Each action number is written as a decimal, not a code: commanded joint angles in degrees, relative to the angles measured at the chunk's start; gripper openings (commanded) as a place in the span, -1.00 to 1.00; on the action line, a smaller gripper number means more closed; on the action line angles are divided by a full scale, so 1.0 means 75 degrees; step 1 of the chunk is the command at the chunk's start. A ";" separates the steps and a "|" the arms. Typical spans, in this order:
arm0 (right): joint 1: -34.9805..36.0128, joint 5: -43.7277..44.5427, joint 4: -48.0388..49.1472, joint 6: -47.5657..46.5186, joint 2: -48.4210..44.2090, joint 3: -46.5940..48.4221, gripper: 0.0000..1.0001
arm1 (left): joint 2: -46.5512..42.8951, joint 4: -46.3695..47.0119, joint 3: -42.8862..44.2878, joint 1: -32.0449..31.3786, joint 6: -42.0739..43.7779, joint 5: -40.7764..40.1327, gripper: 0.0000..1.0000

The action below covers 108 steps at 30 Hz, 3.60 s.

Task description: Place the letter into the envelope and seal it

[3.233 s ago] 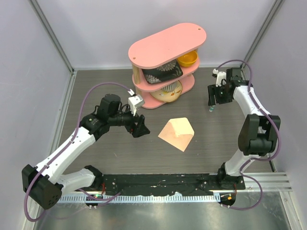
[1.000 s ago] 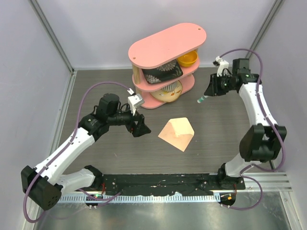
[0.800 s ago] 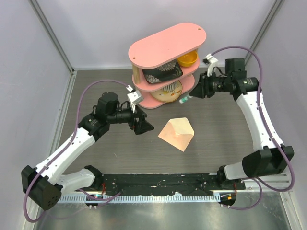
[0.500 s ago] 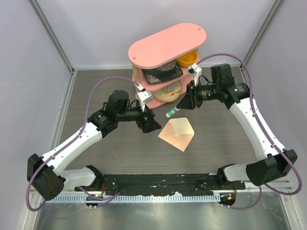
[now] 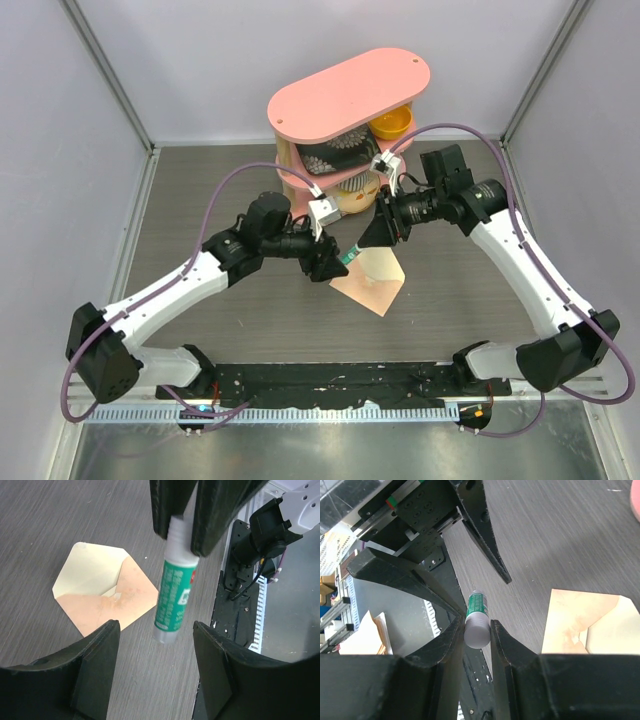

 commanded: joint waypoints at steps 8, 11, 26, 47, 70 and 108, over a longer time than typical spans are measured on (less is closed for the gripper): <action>0.0284 -0.0049 -0.0014 -0.0200 -0.0267 -0.0093 -0.98 | 0.0126 0.0522 0.0293 -0.0217 0.0166 0.0192 0.18; 0.0342 -0.0014 -0.0026 -0.0212 -0.0244 -0.0116 -0.98 | 0.0137 0.0627 0.0339 -0.0228 0.0107 0.0298 0.03; 0.0192 0.0466 -0.0237 -0.0353 0.0002 0.0317 -0.98 | 0.0126 0.0616 0.0270 -0.0217 0.0236 0.0579 -1.00; -0.3570 0.5739 0.2292 -0.2696 0.1945 -0.1709 -0.98 | -0.1315 -0.0440 -0.0762 0.0439 0.0274 0.0345 -1.00; -0.3782 0.6116 0.4593 -0.2064 0.3365 -0.2813 -0.16 | -0.1761 -0.0181 -0.1278 0.0592 0.0177 0.0098 -1.00; 0.1031 -0.0905 0.0256 0.1994 0.0986 -0.0105 0.43 | -0.2898 -0.1940 -0.1524 -0.1693 1.1732 -0.2269 -1.00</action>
